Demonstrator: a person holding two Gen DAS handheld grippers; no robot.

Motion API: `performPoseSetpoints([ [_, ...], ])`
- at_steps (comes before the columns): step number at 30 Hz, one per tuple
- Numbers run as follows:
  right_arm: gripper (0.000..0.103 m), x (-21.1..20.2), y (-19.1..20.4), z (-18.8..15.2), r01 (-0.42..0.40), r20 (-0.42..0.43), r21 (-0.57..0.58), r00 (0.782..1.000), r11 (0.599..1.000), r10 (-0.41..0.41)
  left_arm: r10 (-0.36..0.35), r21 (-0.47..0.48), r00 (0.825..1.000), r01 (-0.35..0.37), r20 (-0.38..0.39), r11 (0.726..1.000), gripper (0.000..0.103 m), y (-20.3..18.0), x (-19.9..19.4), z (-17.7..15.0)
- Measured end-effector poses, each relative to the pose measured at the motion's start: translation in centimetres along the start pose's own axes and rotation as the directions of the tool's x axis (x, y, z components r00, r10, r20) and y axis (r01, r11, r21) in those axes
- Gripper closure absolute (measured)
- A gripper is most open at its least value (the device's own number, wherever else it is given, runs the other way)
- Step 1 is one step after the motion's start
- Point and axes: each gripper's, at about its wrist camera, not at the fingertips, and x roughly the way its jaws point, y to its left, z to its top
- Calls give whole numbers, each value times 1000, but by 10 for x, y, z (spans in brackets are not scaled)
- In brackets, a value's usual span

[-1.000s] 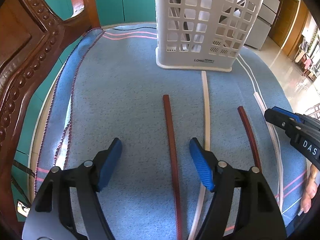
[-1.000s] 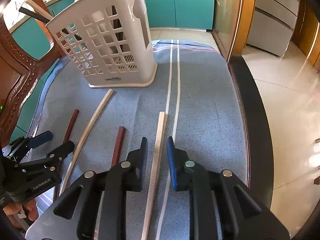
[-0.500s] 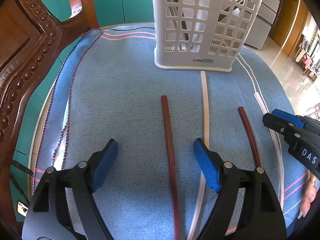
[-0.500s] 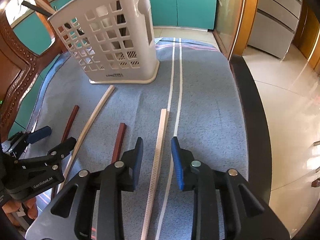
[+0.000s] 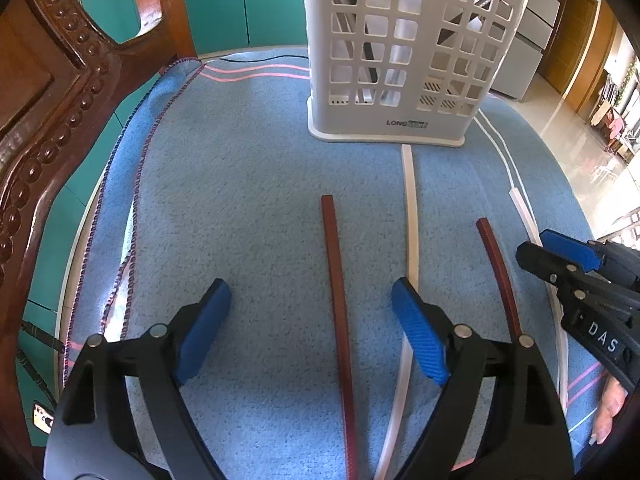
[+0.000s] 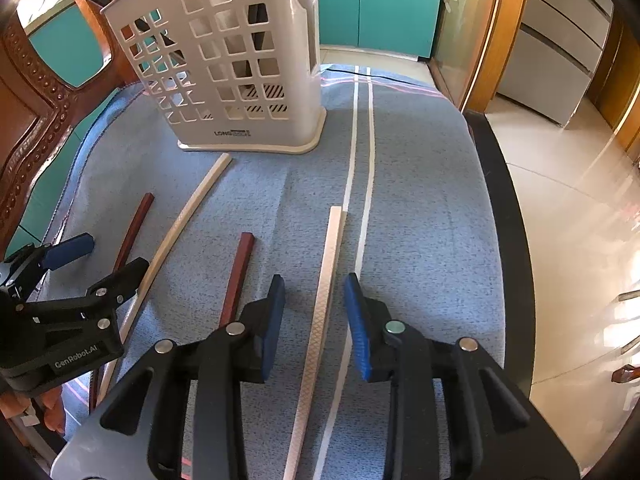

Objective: Organize utensils
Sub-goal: 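Close the left tool on a dark red chopstick while the right tool grasps a white chopstick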

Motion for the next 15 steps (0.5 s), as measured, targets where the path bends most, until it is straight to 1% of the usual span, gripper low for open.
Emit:
performPoseSetpoints([
  [3, 71, 0, 1, -1, 1, 1, 0, 1000, 1000, -1, -14, -11, 1000, 14, 3, 1000, 20, 4, 4, 7],
  [8, 71, 0, 6, -1, 8, 1, -20, 1000, 1000, -8, -7, -21, 1000, 7, 21, 1000, 29, 9, 8, 14],
  [11, 71, 1, 7, -1, 9, 3, -26, 1000, 1000, -9, 1, -18, 1000, -1, 31, 1000, 37, 13, 10, 20],
  [13, 73, 0, 5, 0, 3, 3, -21, 1000, 1000, -3, 1, -22, 999, 0, 36, 1000, 50, 15, 11, 24],
  [14, 79, 0, 4, 0, 1, 3, -15, 1000, 1000, -1, 2, -28, 999, -1, 37, 1000, 54, 17, 12, 26],
  [15, 86, 0, 2, 0, -1, 2, -10, 1000, 1000, 1, 5, -30, 999, -3, 39, 1000, 63, 21, 12, 30],
])
